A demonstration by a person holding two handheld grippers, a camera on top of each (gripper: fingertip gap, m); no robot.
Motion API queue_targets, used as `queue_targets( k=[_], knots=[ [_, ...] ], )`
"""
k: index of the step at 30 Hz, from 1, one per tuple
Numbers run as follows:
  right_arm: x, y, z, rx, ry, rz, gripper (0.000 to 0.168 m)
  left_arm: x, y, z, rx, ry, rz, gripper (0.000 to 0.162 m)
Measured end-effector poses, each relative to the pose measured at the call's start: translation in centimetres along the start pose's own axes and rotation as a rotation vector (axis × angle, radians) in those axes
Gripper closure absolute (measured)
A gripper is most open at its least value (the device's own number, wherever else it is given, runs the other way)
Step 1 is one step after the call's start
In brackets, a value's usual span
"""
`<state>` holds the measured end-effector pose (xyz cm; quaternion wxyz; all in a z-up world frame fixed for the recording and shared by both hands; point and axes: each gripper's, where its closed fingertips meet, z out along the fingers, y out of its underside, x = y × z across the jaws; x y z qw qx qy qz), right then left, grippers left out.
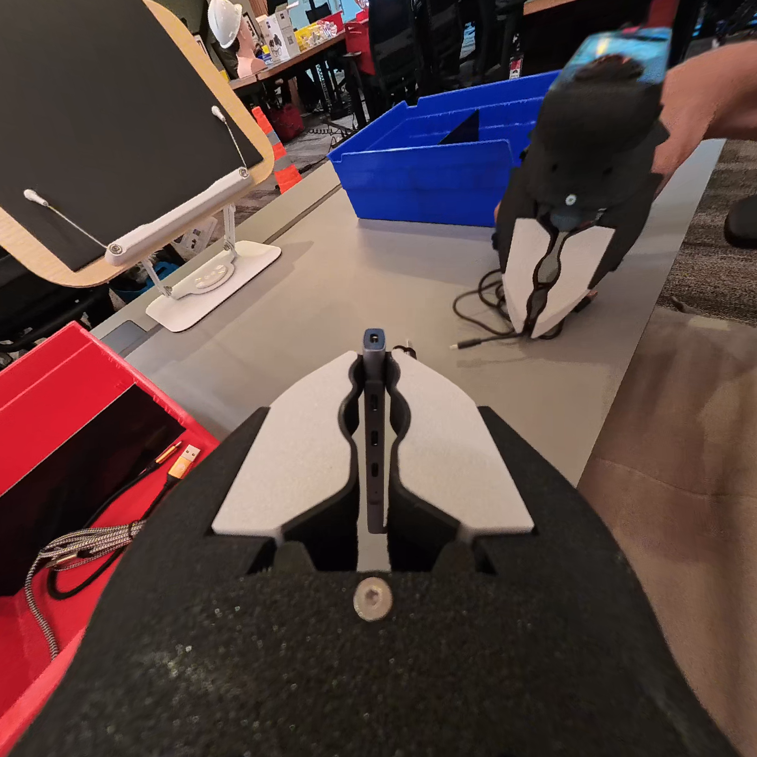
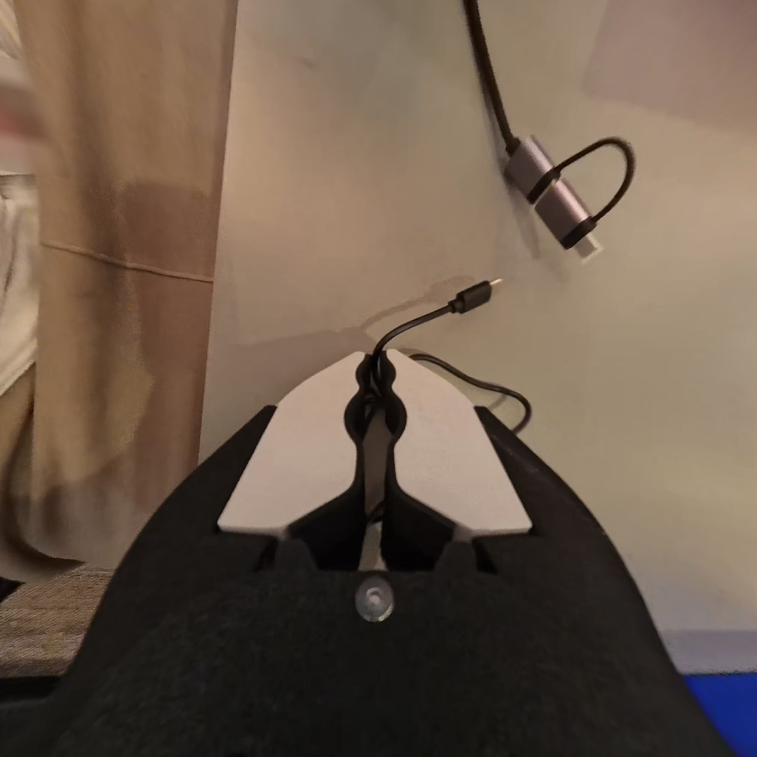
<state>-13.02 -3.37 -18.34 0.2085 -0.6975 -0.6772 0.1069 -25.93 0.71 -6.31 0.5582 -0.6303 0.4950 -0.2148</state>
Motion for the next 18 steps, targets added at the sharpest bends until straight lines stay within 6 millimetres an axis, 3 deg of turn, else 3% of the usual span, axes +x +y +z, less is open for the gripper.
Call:
queue_targets(
  k=[3,6,9,10,12,13,15,18],
  knots=[
    [0.2,0.4,0.0,-0.014,-0.006,0.085,0.15,0.2,-0.1,0.1,-0.004,0.0,0.014,0.153],
    [1.9,0.1,-1.1,-0.007,0.125,0.271,0.145,0.4,-0.1,0.1,-0.009,-0.001,0.027,0.153],
    [3.9,0.2,-2.4,0.01,0.339,0.678,0.143,0.4,0.0,0.1,-0.009,-0.001,0.02,0.153],
    [4.0,-0.4,-2.7,0.099,0.379,0.852,0.148,0.4,0.0,0.1,-0.007,-0.001,0.017,0.153],
    [3.8,-2.7,-3.0,0.339,0.374,1.096,0.137,0.3,0.1,0.0,-0.004,0.0,0.009,0.153],
    [3.6,-3.4,-2.8,0.402,0.403,1.148,0.13,0.3,0.1,0.0,-0.003,0.0,0.006,0.153],
    [2.9,-3.4,-1.9,0.345,0.48,1.157,0.127,0.2,0.1,0.0,0.0,0.004,0.0,0.153],
    [3.0,-1.3,-0.8,0.156,0.665,1.105,0.135,0.3,0.1,0.0,0.005,0.013,-0.009,0.153]
  ],
)
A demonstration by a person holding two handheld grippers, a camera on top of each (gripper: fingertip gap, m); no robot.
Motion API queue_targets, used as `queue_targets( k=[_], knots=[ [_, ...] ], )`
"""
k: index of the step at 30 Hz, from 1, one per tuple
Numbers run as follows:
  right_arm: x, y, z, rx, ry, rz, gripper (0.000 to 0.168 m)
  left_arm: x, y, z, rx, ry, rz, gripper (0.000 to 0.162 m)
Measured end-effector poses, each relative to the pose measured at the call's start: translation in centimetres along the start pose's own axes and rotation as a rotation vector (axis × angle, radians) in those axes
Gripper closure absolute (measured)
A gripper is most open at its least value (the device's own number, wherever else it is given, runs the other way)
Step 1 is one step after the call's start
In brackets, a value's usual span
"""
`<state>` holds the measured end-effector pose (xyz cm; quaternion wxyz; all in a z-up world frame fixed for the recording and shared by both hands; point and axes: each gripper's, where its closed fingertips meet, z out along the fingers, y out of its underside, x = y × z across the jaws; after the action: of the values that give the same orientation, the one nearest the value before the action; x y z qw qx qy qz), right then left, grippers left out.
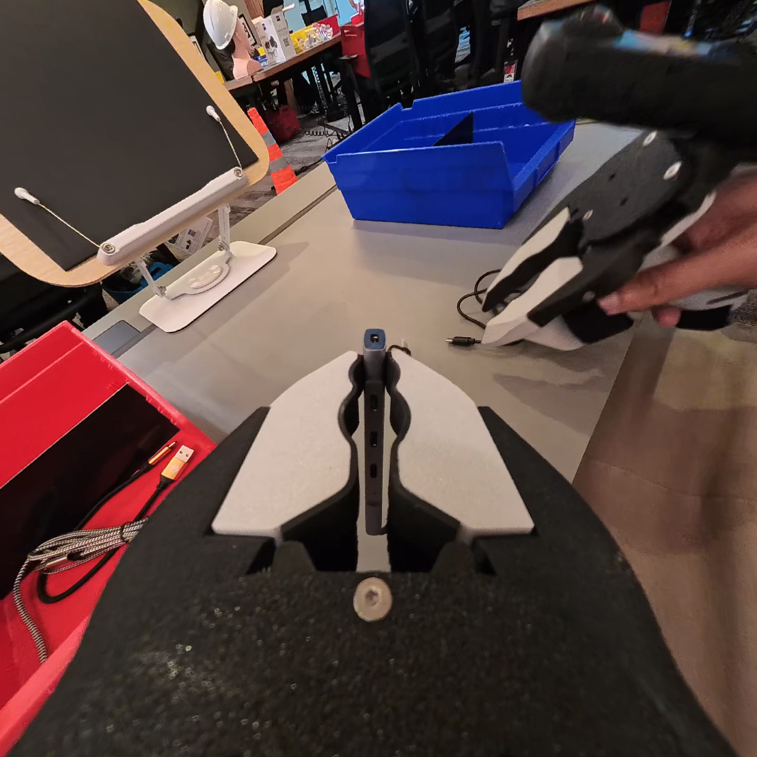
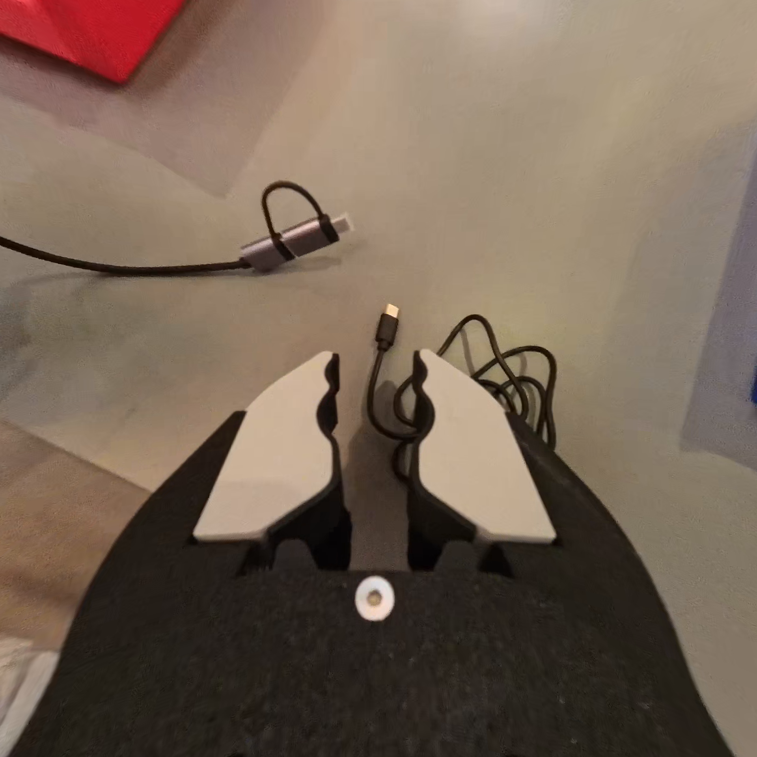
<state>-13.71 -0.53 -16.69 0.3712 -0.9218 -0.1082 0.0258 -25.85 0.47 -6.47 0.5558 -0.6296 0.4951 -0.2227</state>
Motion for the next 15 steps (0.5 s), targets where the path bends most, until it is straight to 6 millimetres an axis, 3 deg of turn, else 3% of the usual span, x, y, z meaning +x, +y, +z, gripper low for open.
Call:
queue_targets(
  k=[5,7,8,12,15],
  knots=[
    [-0.1,1.2,2.1,-0.048,-0.002,0.041,0.142,0.1,0.0,0.1,-0.002,0.003,0.006,0.153],
    [-0.1,1.3,2.4,-0.047,-0.032,0.067,0.164,0.1,0.0,0.2,-0.002,0.001,0.011,0.153],
    [-0.1,1.3,2.4,-0.049,-0.054,0.072,0.165,0.1,0.0,0.2,0.0,0.0,0.016,0.153],
    [-0.5,0.8,1.9,-0.048,-0.202,0.047,0.166,0.6,0.1,0.6,0.01,0.005,0.06,0.153],
    [-0.5,-0.5,0.0,-0.008,-0.337,-0.034,0.166,1.4,0.1,1.1,0.009,0.007,0.137,0.153]
  ],
)
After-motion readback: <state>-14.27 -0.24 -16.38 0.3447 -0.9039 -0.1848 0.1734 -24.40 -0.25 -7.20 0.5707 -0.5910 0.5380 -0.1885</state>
